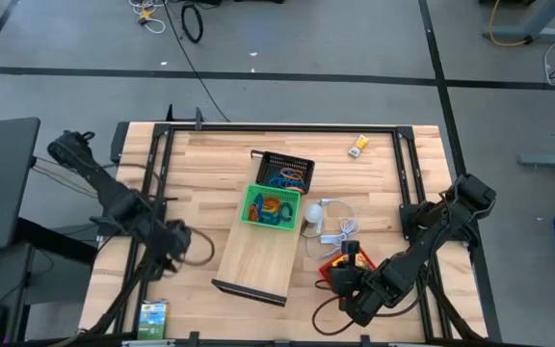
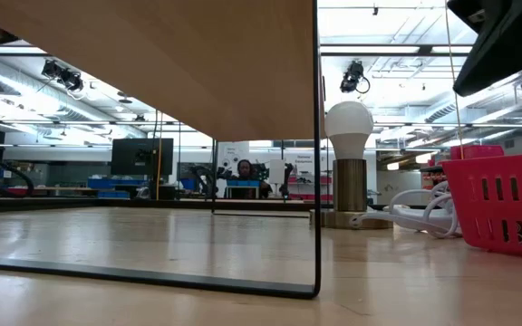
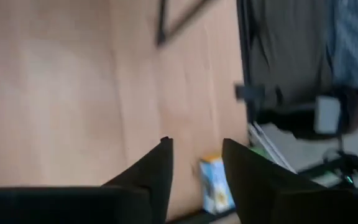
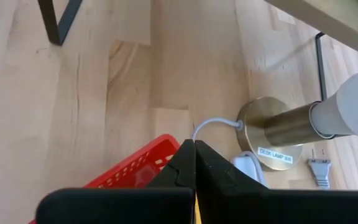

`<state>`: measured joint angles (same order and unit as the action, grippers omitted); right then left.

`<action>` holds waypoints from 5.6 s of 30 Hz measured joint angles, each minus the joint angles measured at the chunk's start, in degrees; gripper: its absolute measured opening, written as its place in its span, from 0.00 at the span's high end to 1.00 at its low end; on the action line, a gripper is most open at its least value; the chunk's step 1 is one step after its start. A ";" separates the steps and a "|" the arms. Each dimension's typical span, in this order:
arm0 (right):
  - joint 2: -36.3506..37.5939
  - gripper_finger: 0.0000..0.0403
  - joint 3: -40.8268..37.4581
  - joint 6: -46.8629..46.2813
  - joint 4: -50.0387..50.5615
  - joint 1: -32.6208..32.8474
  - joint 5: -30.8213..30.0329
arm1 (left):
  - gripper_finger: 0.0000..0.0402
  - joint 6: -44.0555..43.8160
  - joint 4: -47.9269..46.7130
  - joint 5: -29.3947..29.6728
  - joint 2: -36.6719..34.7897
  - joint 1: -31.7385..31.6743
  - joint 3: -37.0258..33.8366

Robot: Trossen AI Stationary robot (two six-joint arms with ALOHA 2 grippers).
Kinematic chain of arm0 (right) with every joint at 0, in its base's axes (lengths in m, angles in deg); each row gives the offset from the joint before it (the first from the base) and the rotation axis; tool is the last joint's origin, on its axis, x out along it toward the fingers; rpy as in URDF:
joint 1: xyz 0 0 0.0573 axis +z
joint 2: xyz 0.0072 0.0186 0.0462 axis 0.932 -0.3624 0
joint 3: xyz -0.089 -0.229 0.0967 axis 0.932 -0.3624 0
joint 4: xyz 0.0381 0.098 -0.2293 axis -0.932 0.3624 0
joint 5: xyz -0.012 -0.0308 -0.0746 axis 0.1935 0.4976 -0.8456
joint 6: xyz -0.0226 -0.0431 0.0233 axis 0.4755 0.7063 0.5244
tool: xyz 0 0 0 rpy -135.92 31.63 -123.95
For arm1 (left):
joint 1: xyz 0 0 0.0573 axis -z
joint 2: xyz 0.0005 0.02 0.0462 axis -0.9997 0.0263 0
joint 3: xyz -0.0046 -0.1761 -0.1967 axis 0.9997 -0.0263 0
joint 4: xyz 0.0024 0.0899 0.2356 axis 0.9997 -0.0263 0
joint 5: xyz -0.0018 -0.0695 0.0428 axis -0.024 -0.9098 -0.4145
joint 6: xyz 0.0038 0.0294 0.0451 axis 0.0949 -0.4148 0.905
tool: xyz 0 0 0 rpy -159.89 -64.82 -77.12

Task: Pick & Place Office Desk Supplies
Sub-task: Put the box of crayon into the red bin

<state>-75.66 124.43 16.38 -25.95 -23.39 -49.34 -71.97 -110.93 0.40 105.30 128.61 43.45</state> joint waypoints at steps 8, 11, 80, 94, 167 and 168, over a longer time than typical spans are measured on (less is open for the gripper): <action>0.01 1.00 0.00 -0.20 0.01 0.04 -0.28 | 0.96 -9.84 7.55 -2.83 10.78 12.79 0.00; 0.00 1.00 0.00 0.25 0.08 0.18 -1.21 | 0.99 -11.98 12.93 -0.70 14.68 15.54 0.00; 0.04 1.00 0.00 2.82 -2.49 2.73 -6.25 | 0.81 -22.29 -1.65 22.92 24.57 17.33 -0.29; 0.04 1.00 0.00 2.80 -2.45 2.86 -6.19 | 0.31 -26.84 2.46 19.12 33.41 17.16 -0.15; 0.04 1.00 0.02 2.16 -4.04 4.02 -6.64 | 0.88 -41.09 5.31 43.89 42.54 38.32 12.23; 0.02 1.00 0.02 2.16 -4.02 4.02 -6.64 | 0.87 -42.19 4.58 44.35 42.22 38.31 12.24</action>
<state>-75.64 124.45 18.55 -29.97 -19.37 -55.98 -114.16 -106.35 44.75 147.52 166.92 55.69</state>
